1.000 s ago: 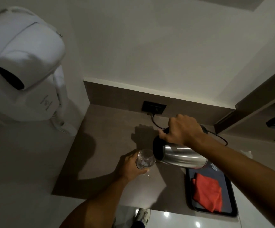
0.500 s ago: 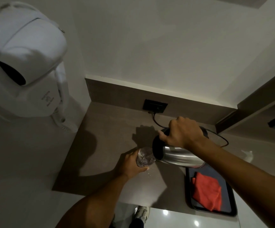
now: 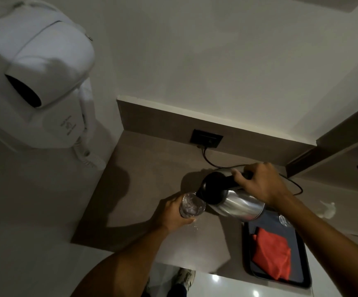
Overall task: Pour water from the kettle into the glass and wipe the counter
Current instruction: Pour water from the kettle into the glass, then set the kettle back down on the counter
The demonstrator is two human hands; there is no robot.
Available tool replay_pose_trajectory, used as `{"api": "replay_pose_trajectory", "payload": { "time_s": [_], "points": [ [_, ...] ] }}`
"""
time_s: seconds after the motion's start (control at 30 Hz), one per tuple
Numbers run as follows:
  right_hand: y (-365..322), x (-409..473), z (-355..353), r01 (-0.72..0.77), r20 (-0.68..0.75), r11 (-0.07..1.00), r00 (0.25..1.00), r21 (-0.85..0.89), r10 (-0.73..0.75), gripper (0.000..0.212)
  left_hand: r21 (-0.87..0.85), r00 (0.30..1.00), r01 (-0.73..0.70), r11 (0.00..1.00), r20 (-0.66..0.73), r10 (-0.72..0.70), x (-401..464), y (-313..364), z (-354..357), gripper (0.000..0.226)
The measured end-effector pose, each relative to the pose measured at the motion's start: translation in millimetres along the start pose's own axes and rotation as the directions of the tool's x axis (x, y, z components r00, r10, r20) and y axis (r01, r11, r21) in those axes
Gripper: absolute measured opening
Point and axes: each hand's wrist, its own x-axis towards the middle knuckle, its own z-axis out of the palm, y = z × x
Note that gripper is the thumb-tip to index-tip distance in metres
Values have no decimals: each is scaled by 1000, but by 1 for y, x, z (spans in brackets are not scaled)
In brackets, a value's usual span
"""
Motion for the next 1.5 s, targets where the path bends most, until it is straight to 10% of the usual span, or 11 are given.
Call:
{"api": "replay_pose_trajectory", "payload": {
  "time_s": [0.23, 0.67, 1.2, 1.5],
  "points": [
    [41, -8, 13, -290, -165, 834, 899, 470, 406, 44, 49, 999, -37, 998, -9, 38, 2, -5, 2, 85],
    [96, -8, 77, -295, -149, 423, 643, 857, 751, 38, 75, 998, -47, 996, -41, 50, 9, -17, 15, 87],
    [134, -11, 80, -189, -166, 482, 782, 856, 601, 41, 19, 1000, -16, 1000, 9, 16, 10, -16, 18, 88],
    [140, -9, 83, -209, -226, 532, 736, 821, 638, 40, -10, 1000, 1, 1000, 8, -1, 7, -12, 18, 87]
  ]
}}
